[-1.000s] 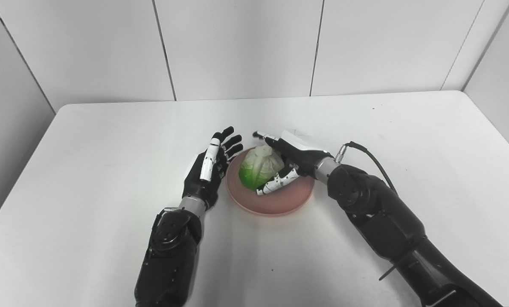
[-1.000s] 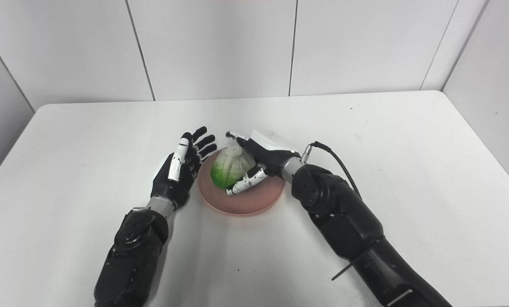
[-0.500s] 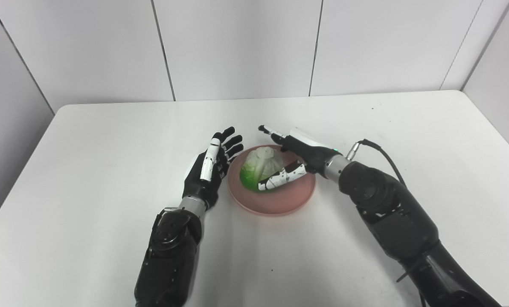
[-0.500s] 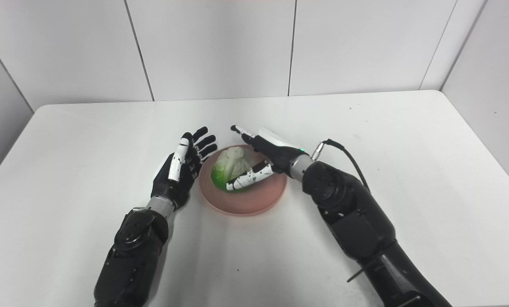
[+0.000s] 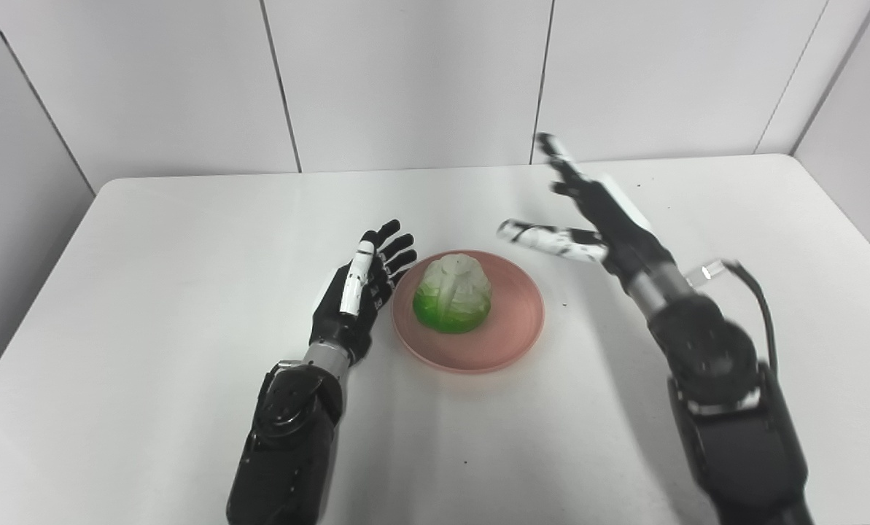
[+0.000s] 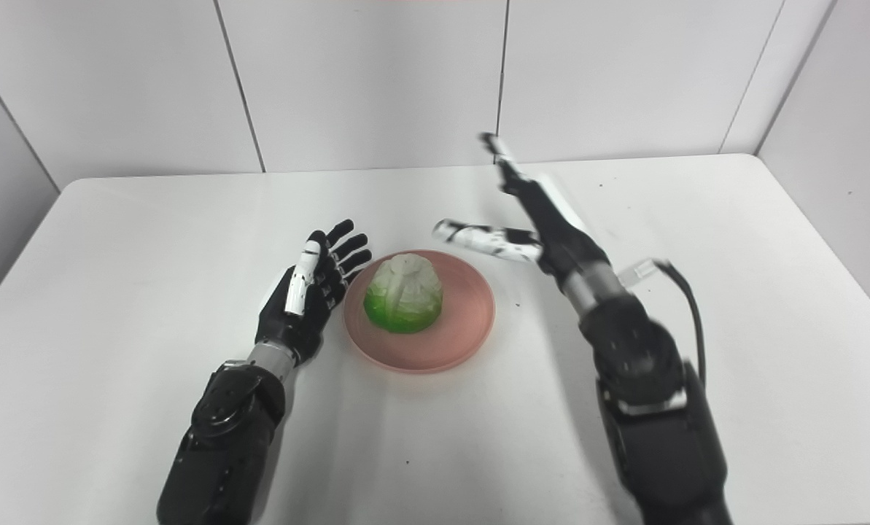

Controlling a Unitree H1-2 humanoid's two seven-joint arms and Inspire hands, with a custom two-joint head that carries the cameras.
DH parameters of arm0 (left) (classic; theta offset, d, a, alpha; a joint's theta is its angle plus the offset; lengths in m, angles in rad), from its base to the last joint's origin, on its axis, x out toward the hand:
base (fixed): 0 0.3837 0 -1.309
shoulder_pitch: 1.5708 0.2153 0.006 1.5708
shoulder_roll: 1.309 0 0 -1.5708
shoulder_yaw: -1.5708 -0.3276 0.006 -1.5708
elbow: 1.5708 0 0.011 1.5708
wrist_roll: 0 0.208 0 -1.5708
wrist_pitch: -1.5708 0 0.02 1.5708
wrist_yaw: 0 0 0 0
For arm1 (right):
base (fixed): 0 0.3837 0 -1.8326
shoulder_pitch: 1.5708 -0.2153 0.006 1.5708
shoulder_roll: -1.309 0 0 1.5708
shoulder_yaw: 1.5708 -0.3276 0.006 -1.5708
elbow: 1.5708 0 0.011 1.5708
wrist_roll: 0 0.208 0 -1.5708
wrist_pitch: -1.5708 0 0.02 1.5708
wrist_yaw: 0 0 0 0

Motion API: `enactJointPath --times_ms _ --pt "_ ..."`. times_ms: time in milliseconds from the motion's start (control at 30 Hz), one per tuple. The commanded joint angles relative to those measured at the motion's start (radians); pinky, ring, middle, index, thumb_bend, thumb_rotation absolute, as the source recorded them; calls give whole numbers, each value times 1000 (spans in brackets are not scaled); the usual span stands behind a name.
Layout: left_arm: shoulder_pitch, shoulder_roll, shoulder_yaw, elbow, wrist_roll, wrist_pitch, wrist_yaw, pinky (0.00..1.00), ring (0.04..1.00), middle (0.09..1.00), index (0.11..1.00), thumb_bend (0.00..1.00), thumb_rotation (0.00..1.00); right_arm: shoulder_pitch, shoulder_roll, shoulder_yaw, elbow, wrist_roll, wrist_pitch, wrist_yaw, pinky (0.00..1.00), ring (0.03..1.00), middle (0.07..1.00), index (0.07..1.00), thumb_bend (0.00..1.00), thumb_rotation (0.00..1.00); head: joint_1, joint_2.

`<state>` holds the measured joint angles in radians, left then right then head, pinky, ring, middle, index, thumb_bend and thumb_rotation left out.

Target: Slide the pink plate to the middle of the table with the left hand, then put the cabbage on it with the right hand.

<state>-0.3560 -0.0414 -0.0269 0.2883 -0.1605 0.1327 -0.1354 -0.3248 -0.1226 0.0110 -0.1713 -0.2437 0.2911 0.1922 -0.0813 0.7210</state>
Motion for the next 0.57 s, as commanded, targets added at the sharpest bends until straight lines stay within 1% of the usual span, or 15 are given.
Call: enactJointPath --times_ms 0,67,167,233,300,400,467,533 --pt "51 12 -8 -1 28 -4 7 882 893 894 895 540 1000 1 44 -41 9 85 -78 -48 958 993 1000 1000 875 967 2 1" --pt "71 11 -12 -22 34 -18 6 909 912 912 908 544 1000 38 68 -59 45 116 -114 -78 963 999 1000 1000 837 992 1 1" --pt "109 10 -23 -63 50 -39 11 955 943 947 937 522 1000 87 79 -61 108 133 -157 -102 996 1000 1000 1000 708 1000 2 -1" --pt "128 8 -26 -84 59 -43 16 960 945 951 939 518 1000 105 83 -60 135 151 -184 -109 999 1000 1000 1000 678 1000 -1 0" --pt "147 5 -29 -107 66 -40 19 963 952 958 946 517 1000 124 81 -58 164 169 -222 -111 981 1000 1000 1000 598 1000 -3 0" --pt "172 6 -31 -128 72 -39 18 971 962 967 961 523 1000 144 82 -59 197 200 -271 -112 964 992 1000 1000 543 1000 -6 -7" --pt "185 3 -30 -139 75 -41 22 963 961 966 962 523 1000 152 82 -59 208 216 -289 -114 963 985 1000 1000 475 1000 -6 -10" --pt "189 2 -29 -140 77 -43 24 952 958 962 957 516 1000 157 82 -57 218 223 -302 -120 951 975 995 1000 431 1000 -5 -10"
